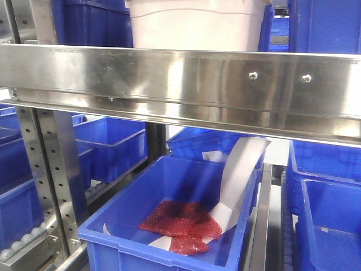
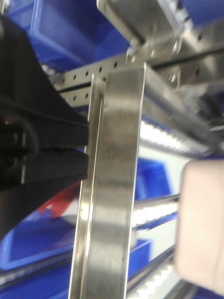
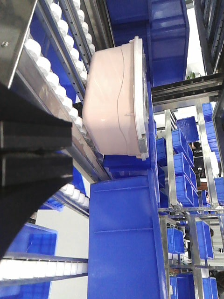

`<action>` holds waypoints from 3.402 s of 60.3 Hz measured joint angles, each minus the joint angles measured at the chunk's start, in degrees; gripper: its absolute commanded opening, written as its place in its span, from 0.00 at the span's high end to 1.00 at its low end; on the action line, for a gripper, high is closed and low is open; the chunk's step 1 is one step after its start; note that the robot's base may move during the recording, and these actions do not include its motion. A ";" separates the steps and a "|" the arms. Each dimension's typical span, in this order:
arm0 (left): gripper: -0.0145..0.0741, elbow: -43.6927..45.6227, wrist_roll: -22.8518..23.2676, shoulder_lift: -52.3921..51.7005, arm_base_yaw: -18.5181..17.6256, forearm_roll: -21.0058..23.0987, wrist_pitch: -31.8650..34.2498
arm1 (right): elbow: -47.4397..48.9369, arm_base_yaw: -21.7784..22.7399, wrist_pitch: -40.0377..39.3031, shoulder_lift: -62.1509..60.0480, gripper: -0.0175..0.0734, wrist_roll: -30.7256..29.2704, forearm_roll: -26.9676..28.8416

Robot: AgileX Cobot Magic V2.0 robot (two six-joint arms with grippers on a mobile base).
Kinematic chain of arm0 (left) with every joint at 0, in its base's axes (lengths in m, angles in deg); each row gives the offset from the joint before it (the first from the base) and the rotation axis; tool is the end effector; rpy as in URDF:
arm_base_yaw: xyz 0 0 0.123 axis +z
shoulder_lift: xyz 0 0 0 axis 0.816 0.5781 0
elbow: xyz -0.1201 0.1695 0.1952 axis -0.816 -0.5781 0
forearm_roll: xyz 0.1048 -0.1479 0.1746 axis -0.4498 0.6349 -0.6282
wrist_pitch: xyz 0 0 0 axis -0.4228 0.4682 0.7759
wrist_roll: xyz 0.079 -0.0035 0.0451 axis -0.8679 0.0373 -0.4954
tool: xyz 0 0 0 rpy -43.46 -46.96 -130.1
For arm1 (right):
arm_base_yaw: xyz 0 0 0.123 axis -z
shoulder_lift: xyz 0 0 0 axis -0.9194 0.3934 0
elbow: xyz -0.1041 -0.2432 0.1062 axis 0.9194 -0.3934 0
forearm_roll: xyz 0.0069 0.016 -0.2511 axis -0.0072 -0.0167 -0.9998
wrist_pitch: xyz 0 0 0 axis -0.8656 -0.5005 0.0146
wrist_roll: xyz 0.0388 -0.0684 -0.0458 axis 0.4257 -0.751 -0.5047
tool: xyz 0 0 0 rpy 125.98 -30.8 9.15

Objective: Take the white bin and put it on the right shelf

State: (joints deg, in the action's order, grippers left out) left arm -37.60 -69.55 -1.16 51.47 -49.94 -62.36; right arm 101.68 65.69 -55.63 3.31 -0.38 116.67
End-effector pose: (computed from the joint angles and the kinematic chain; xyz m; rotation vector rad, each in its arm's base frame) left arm 0.1238 -0.0242 0.3265 0.2587 1.7774 -0.1526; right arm 0.0782 0.0066 0.3072 0.0750 1.4711 0.2031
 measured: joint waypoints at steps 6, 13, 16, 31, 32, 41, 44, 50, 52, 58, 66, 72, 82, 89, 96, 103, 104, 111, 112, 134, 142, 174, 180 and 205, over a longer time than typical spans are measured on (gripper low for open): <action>0.97 -3.86 -0.02 -4.06 0.00 1.27 2.11 | 0.00 0.00 0.14 0.00 0.77 0.00 0.00; 0.97 -5.35 -0.02 -5.52 0.00 2.00 2.61 | 0.00 0.00 0.28 0.00 0.77 0.00 0.00; 0.97 -5.45 -0.02 -5.52 0.00 2.22 2.61 | 0.00 0.00 0.28 0.00 0.77 0.00 0.00; 0.97 -5.45 -0.12 -5.63 0.00 2.34 2.69 | 0.00 0.00 0.33 0.00 0.77 -0.10 0.09; 0.97 -5.45 -0.12 -5.63 0.00 2.34 2.69 | 0.00 0.00 0.33 0.00 0.77 -0.10 0.09; 0.97 -5.45 -0.12 -5.63 0.00 2.34 2.69 | 0.00 0.00 0.33 0.00 0.77 -0.10 0.09; 0.97 -5.45 -0.12 -5.63 0.00 2.34 2.69 | 0.00 0.00 0.41 0.00 0.77 -0.10 0.09; 0.97 -5.71 -0.12 -5.63 0.00 2.47 2.69 | 0.00 0.00 0.41 0.00 0.77 -0.10 0.09; 0.97 -5.95 0.21 -5.63 0.00 2.34 2.69 | 0.00 0.00 0.41 0.00 0.77 -0.10 0.09; 0.97 -6.80 9.39 -6.55 -0.12 -6.27 2.69 | 0.00 0.00 0.41 0.00 0.77 -0.10 0.09; 0.97 -9.34 28.93 -10.17 -2.41 -25.49 3.43 | 0.00 0.00 0.41 0.00 0.77 -0.10 0.09; 0.97 -13.91 36.55 -14.27 -3.64 -32.55 7.51 | 0.00 0.00 0.41 0.00 0.77 -0.10 0.09; 0.97 -26.26 39.32 -24.64 -3.90 -34.67 15.11 | 0.00 0.00 0.47 0.00 0.77 -0.10 0.09; 0.97 -33.10 39.56 -33.28 -4.04 -34.67 15.76 | 0.00 0.00 0.55 0.00 0.77 -0.10 0.09; 0.97 -33.40 39.58 -34.64 -4.04 -34.67 14.68 | -0.05 0.00 0.55 0.00 0.77 -0.10 0.09; 0.97 -33.40 39.68 -34.88 -4.04 -34.67 14.53 | -0.13 0.00 0.60 0.00 0.77 -0.10 0.09; 0.97 -33.40 39.68 -34.88 -4.04 -34.67 14.53 | -0.13 0.00 0.60 0.00 0.77 -0.10 0.09; 0.97 -33.40 39.68 -34.92 -4.04 -34.67 14.39 | -0.13 0.00 0.60 0.00 0.77 -0.10 0.09; 0.97 -33.40 39.68 -34.92 -4.04 -34.67 14.39 | -0.13 0.00 0.60 0.00 0.77 -0.10 0.09; 0.97 -33.40 39.71 -34.92 -4.04 -34.67 14.35 | -0.13 0.00 0.68 0.00 0.77 -0.10 0.09; 0.97 -33.40 39.71 -34.92 -4.04 -34.67 14.35 | -0.13 0.00 0.68 0.00 0.77 -0.10 0.09; 0.97 -33.40 39.80 -34.92 -4.04 -34.67 14.26 | -0.13 0.00 2.91 0.00 0.77 33.63 -40.32; 0.97 -33.40 39.80 -34.92 -4.04 -34.67 14.26 | -0.55 0.00 3.33 0.00 0.77 48.59 -54.93; 0.97 -33.40 39.80 -34.92 -4.04 -34.67 14.13 | -16.84 1.86 -0.42 -10.92 0.77 55.82 -61.98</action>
State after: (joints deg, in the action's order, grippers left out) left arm -70.99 -29.75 -36.08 47.44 -84.61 -48.23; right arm 84.84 67.56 -56.05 -7.61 55.45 54.69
